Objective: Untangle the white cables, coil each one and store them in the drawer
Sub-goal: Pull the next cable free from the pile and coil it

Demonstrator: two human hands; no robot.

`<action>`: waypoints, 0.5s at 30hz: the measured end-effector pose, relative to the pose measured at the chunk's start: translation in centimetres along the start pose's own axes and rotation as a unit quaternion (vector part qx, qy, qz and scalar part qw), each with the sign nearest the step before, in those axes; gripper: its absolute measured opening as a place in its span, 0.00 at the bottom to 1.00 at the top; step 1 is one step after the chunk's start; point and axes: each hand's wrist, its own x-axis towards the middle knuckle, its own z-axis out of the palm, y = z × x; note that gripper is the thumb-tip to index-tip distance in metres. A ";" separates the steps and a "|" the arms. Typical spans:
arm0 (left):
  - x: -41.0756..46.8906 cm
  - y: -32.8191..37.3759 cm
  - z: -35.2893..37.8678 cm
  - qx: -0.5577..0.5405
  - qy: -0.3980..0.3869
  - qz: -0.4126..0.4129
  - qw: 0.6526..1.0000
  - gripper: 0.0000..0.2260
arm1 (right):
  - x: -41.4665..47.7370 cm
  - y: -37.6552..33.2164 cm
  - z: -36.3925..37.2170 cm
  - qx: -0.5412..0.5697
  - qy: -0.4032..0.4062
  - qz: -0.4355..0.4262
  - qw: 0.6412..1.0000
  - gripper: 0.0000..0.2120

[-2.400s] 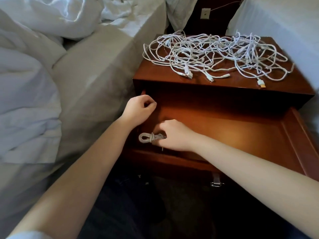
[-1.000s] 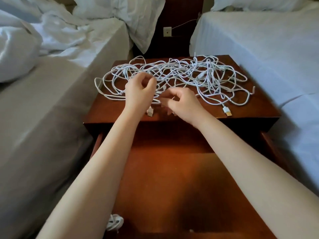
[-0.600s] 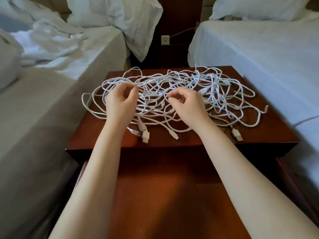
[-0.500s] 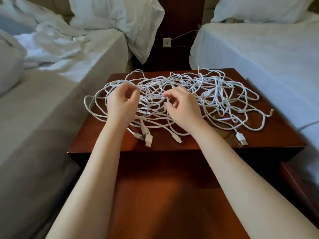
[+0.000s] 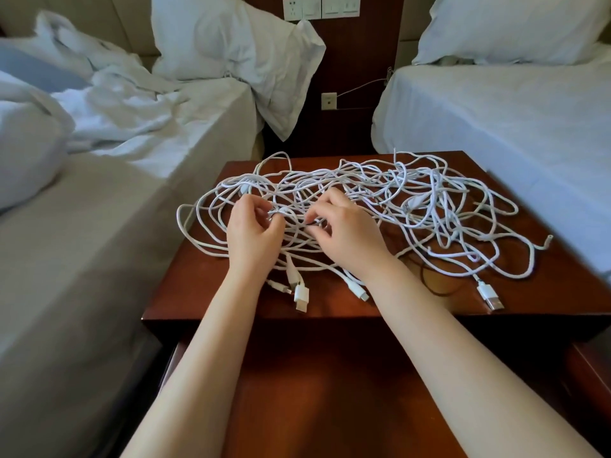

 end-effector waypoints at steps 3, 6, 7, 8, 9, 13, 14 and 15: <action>0.0 -0.1 0.1 -0.007 -0.010 0.012 1.000 0.04 | 0.1 0.3 0.4 -0.005 -0.008 -0.004 1.000 0.03; -0.3 0.1 0.1 -0.023 -0.002 0.036 0.999 0.03 | 0.1 0.2 0.1 0.024 -0.004 0.001 1.000 0.03; -0.4 0.3 0.0 -0.030 0.009 0.039 0.999 0.03 | 0.0 0.1 0.0 0.036 0.002 0.006 0.999 0.05; -0.3 0.4 0.0 -0.047 0.017 0.026 0.998 0.03 | 0.0 0.1 -0.1 0.048 0.002 0.012 0.999 0.06; -0.1 0.6 0.0 -0.070 0.019 -0.004 0.997 0.05 | -0.1 0.0 -0.2 0.057 -0.004 0.017 0.998 0.07; 2.2 1.6 -0.1 -0.147 -0.020 -0.101 0.984 0.09 | -0.1 0.0 -0.3 0.051 -0.035 0.031 0.998 0.07; 2.6 2.2 -0.2 -0.156 -0.020 -0.093 0.983 0.11 | -0.1 0.0 -0.3 0.046 -0.037 0.030 0.998 0.06; 2.9 2.8 -0.4 -0.167 -0.017 -0.087 0.982 0.12 | 0.0 0.1 -0.3 0.039 -0.037 0.029 0.998 0.06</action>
